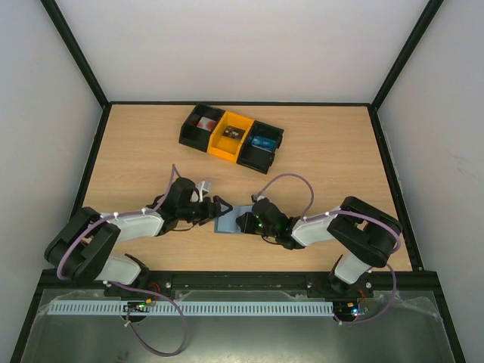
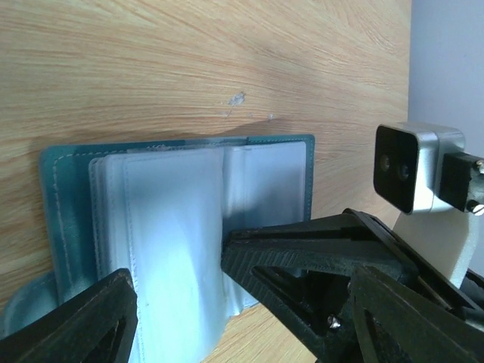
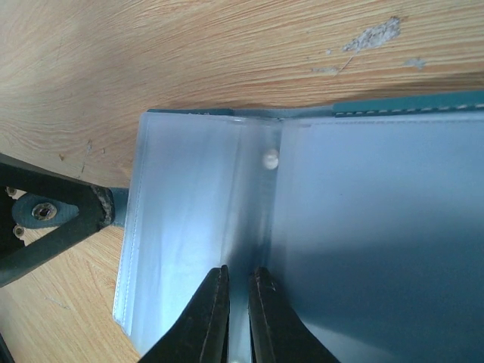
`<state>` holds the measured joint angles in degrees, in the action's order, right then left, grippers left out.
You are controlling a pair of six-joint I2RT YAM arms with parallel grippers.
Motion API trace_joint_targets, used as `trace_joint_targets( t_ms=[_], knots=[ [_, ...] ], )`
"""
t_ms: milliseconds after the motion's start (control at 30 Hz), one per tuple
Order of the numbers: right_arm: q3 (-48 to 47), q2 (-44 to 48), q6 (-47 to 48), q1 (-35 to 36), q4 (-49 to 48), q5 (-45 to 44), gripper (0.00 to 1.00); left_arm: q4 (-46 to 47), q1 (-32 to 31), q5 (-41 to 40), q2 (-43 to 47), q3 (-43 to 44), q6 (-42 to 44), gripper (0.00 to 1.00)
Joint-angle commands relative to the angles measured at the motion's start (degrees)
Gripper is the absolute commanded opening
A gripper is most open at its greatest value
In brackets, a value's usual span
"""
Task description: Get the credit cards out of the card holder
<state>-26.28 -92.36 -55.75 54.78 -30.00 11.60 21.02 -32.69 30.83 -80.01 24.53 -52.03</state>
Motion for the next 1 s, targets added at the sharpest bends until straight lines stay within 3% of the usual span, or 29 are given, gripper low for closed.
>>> trace_joint_targets(
  t_ms=[0,533,967],
  knots=[
    [1.53,-1.73,0.48,0.35,3.37,-2.17,0.10,-1.70,0.48,-0.38,1.18,-1.24,1.36,0.78],
    [2.68,0.36,1.20,0.80,2.66,-2.88,0.11,-0.71,0.64,1.03,-2.08,-0.39,2.46,0.78],
    [3.14,-1.28,0.90,0.78,0.61,-1.95,0.11,1.30,0.62,2.92,-2.69,-0.01,1.11,0.59]
  ],
)
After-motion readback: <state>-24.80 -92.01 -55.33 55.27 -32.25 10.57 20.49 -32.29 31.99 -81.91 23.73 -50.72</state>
